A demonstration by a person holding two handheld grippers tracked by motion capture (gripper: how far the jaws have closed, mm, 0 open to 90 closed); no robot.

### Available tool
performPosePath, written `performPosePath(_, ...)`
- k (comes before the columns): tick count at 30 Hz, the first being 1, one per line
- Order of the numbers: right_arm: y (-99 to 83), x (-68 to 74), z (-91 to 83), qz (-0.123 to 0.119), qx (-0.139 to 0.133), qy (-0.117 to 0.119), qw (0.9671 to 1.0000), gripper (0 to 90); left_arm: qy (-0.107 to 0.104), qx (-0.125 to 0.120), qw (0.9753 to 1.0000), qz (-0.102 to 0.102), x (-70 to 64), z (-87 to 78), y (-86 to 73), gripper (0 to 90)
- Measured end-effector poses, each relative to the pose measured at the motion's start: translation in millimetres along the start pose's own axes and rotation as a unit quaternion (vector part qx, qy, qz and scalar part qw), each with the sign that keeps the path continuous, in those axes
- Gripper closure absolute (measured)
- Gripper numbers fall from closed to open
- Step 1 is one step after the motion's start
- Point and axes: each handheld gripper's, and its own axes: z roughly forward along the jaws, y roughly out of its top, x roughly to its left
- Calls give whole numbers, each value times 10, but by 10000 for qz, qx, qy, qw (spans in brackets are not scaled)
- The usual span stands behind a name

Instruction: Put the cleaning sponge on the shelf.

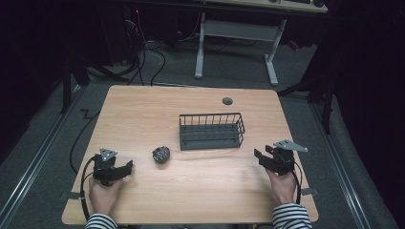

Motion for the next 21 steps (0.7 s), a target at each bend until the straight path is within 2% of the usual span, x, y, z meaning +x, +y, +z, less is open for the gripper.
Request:
performPosePath(1,148,32,5,15,-79,118,9999,473,1,0,10000,0,0,0,0,220)
performPosePath(2,148,32,5,15,-79,118,9999,473,1,0,10000,0,0,0,0,220)
performPosePath(3,266,50,31,2,-138,189,9997,477,1,-1,10000,-1,0,0,0,220)
performPosePath(6,356,66,67,-4,-166,205,9997,480,3,-1,10000,-2,0,0,0,220)
performPosePath(8,496,98,157,-14,-134,230,9996,489,4,-2,10000,-3,0,1,0,221)
performPosePath(10,567,106,222,-17,-111,277,9996,494,5,1,10000,-1,0,0,1,221)
performPosePath(14,657,122,308,-38,-60,240,9997,500,6,-6,10000,-9,0,1,1,221)
performPosePath(15,722,131,379,-43,2,197,9998,513,6,-6,10000,-10,0,1,1,221)
performPosePath(21,816,140,525,-27,169,163,9997,549,8,-6,10000,-13,0,1,1,221)
